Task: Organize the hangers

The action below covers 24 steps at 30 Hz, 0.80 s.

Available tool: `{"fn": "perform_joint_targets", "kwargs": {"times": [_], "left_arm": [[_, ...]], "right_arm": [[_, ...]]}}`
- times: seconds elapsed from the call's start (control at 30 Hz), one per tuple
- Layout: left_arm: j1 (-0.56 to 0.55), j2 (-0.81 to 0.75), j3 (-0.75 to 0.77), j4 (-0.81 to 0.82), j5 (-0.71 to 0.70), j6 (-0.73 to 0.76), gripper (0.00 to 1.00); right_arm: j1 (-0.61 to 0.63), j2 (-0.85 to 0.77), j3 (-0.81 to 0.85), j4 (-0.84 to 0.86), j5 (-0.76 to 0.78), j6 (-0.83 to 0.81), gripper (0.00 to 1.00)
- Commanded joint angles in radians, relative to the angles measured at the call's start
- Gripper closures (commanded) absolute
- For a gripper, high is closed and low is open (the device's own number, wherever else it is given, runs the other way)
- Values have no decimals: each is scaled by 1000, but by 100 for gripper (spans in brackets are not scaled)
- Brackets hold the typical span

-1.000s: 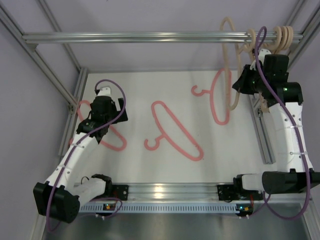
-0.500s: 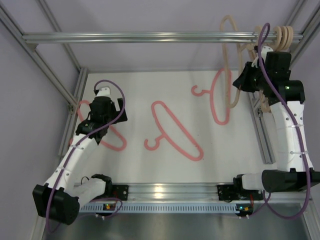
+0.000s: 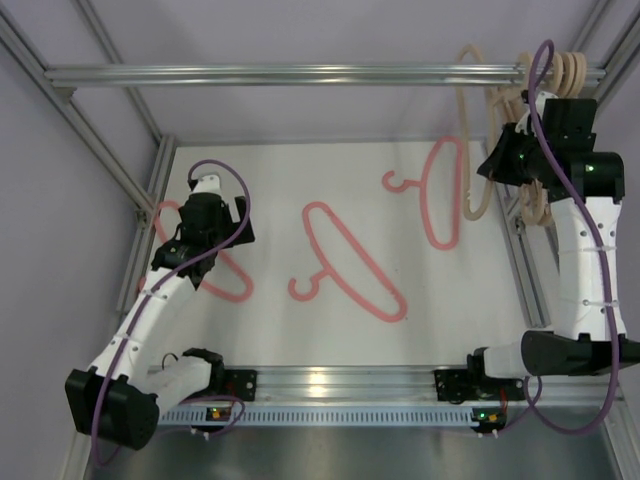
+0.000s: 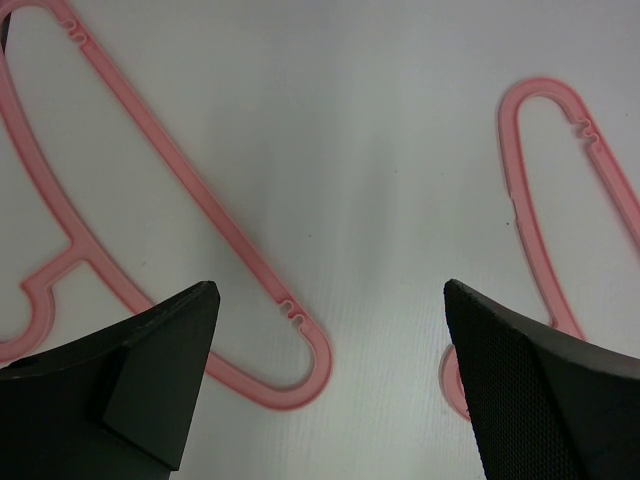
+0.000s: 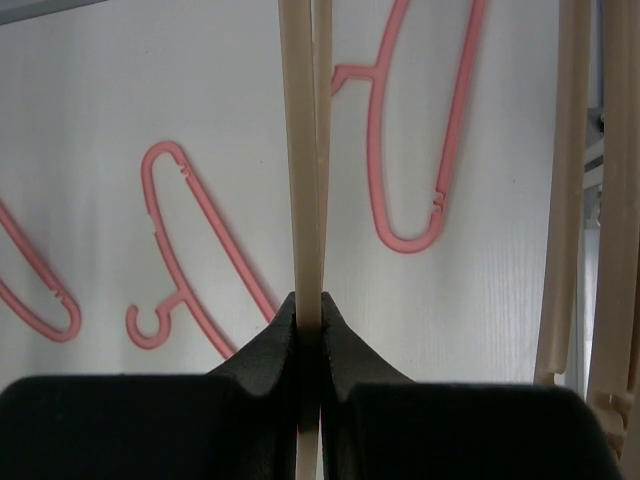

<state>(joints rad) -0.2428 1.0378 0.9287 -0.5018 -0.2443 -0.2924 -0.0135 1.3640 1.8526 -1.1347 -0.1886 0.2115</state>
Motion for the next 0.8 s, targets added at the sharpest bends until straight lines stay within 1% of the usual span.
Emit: {"fn": "perform_joint_targets", "kwargs": {"times": [0.0,0.23,0.43,0.53,0.63,0.77], "left_arm": [[4,-12,-4,6,-4,9,2],[4,-4,-4,6,3,9,2],[4,-7,-5,6,-4,12,2],[4,-5,-5,8,-4,10,2],[4,-9,-5,6,-7,10,2],[4,-10,-5,6,-6,12,2]], "right_arm": [[-13,33,69,-52,-5,-23,100],[-14,102,154,-129,-14,-67,100],[-13,138,151,-134,-8,-77,100],[-16,142,137,-131,24,-77,100],[-43,135,132,-123,9,-77,100],[-110,123,140,-116,-12,-64,100]]}}
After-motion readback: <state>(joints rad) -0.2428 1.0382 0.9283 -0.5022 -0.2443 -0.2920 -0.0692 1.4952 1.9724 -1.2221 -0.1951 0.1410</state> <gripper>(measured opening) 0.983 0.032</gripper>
